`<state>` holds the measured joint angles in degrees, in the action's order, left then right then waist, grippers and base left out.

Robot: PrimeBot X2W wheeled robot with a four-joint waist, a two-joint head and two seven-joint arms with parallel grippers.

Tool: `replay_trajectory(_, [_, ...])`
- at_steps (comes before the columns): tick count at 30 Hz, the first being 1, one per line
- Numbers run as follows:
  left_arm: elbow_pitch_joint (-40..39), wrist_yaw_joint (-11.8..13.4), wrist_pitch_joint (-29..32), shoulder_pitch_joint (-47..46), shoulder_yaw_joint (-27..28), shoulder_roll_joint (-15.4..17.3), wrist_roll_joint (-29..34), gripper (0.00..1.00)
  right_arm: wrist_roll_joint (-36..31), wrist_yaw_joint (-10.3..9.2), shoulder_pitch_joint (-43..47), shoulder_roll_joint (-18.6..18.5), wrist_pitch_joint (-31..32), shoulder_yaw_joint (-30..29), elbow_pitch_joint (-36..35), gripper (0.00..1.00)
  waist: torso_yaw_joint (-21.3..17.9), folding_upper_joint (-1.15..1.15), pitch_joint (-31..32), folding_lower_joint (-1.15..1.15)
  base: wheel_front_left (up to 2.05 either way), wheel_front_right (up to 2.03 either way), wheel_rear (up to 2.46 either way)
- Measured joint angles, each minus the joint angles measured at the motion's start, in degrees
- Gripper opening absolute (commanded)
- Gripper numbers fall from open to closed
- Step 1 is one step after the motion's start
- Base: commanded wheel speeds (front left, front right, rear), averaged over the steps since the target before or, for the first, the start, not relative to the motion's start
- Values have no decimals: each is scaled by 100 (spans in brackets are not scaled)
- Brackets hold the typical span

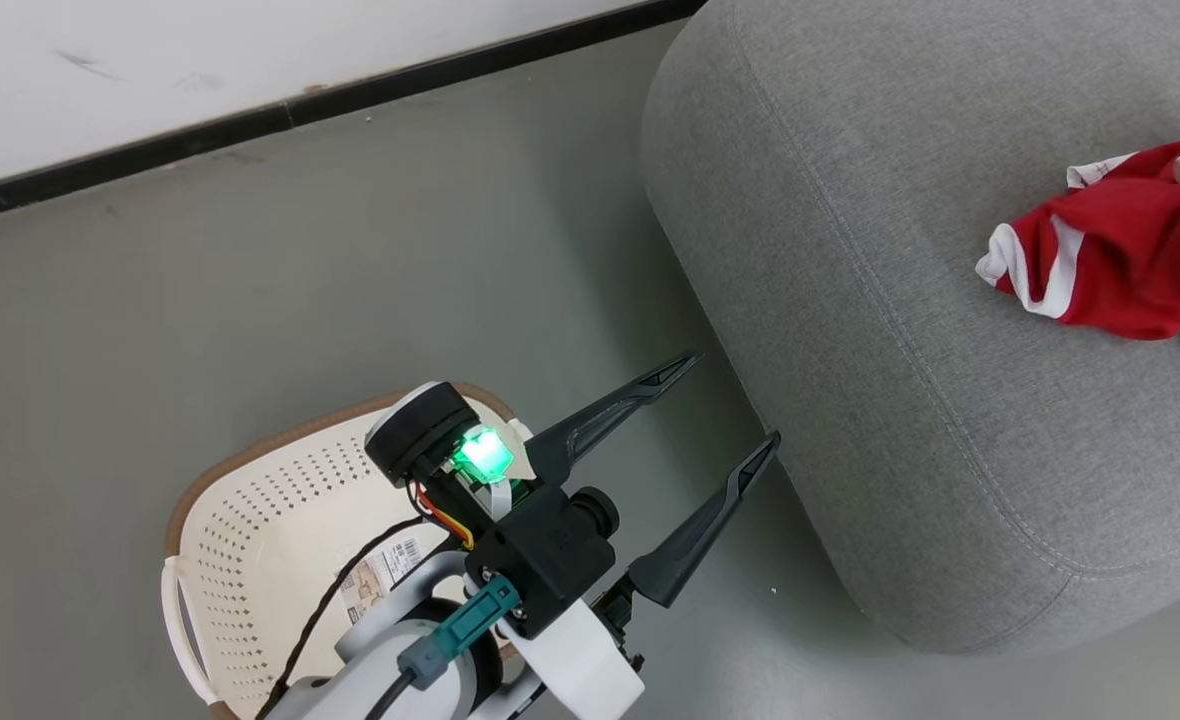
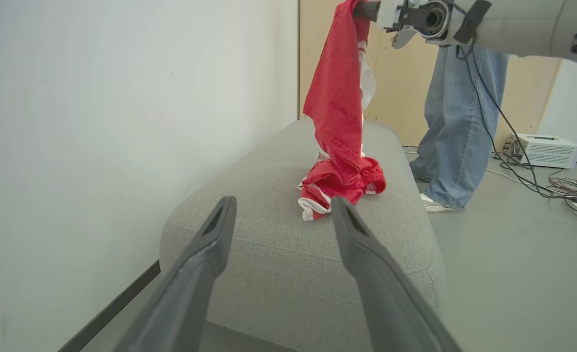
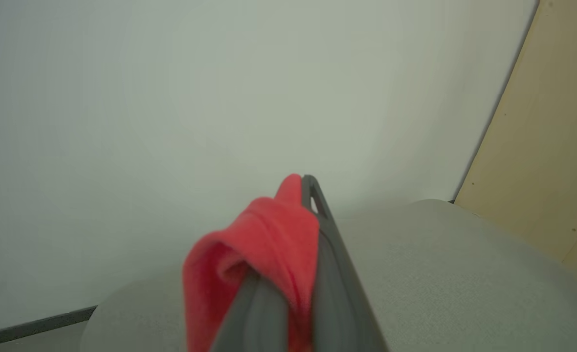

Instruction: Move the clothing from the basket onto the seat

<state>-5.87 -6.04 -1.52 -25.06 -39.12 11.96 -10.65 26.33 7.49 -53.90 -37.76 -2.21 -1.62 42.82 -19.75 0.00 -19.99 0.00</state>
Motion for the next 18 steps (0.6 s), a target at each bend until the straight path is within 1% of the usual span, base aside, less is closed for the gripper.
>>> replay_trajectory(3, [-19,0,2,-17,0,11,23,100,41,0,193,163,-92,9,167,0,9,0,-65,0,0,0,0])
replay_trajectory(9, [-44,0,58,-92,8,44,23,100,120,0,480,303,-285,68,493,0,9,0,-173,0,0,0,0])
replay_trajectory(14, [-49,1,58,-100,45,69,23,100,159,0,738,506,-397,157,678,0,-20,0,-232,0,0,0,0])
replay_trajectory(18, [-49,48,57,-103,66,71,23,100,201,0,933,671,-492,209,765,0,-54,0,-257,0,0,0,0])
